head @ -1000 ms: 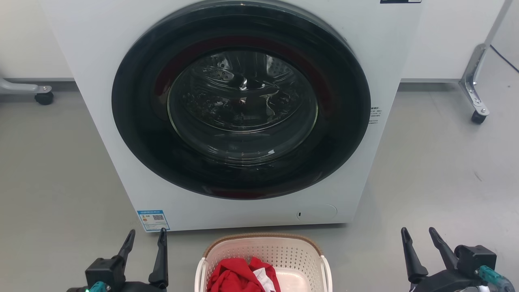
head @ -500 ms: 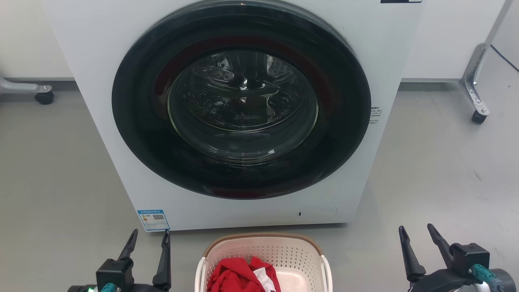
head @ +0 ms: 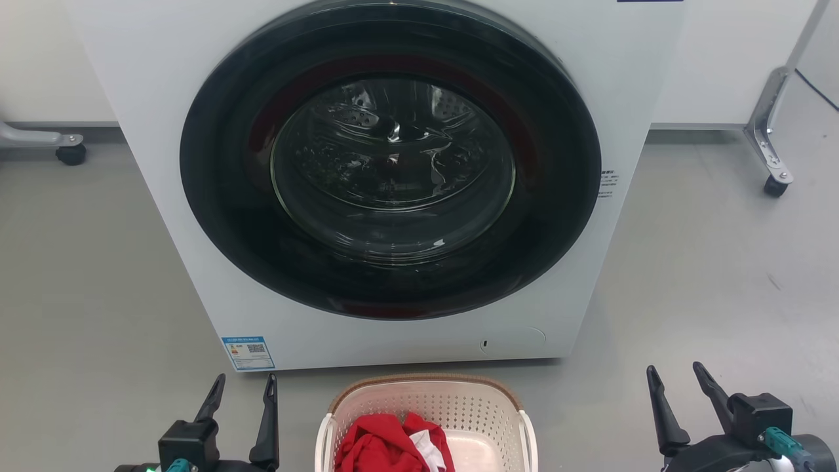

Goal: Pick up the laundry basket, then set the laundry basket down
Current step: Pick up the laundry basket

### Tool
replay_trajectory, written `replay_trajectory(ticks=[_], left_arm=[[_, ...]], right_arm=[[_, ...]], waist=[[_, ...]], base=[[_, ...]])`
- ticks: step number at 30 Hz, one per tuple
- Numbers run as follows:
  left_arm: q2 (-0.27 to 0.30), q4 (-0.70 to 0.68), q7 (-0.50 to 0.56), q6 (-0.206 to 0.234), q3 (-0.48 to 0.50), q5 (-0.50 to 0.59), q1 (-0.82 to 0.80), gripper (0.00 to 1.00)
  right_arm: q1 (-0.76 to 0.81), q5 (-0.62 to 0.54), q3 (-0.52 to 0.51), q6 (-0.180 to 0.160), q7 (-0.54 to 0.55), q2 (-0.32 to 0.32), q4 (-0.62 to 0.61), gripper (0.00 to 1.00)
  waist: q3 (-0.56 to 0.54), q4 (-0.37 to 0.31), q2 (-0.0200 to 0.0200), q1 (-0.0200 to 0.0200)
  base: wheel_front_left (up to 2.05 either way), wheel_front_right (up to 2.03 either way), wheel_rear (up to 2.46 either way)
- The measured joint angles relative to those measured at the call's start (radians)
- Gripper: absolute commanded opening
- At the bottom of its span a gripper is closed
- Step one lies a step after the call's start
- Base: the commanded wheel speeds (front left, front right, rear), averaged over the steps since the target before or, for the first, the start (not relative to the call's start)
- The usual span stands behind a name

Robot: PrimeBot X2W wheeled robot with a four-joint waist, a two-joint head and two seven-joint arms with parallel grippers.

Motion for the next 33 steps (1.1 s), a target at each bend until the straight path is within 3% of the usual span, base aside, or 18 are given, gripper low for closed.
replay_trajectory(ticks=[15, 33], left_arm=[[-0.005, -0.019, 0.000, -0.003, 0.002, 0.003, -0.011, 1.00], [-0.022, -0.030, 0.000, -0.022, 0.001, 0.002, -0.121, 1.00]], right_arm=[[0.000, -0.016, -0.004, 0.004, 0.000, 0.016, -0.031, 1.00], [-0.091, -0.026, -0.013, 0.003, 0.000, 0.035, -0.051, 1.00]], waist=[[0.066, 0.002, 0.0000, 0.0000], [0.297, -0.005, 0.0000, 0.0002]], base=[[0.00, 0.00, 0.00], [0.00, 0.00, 0.00]])
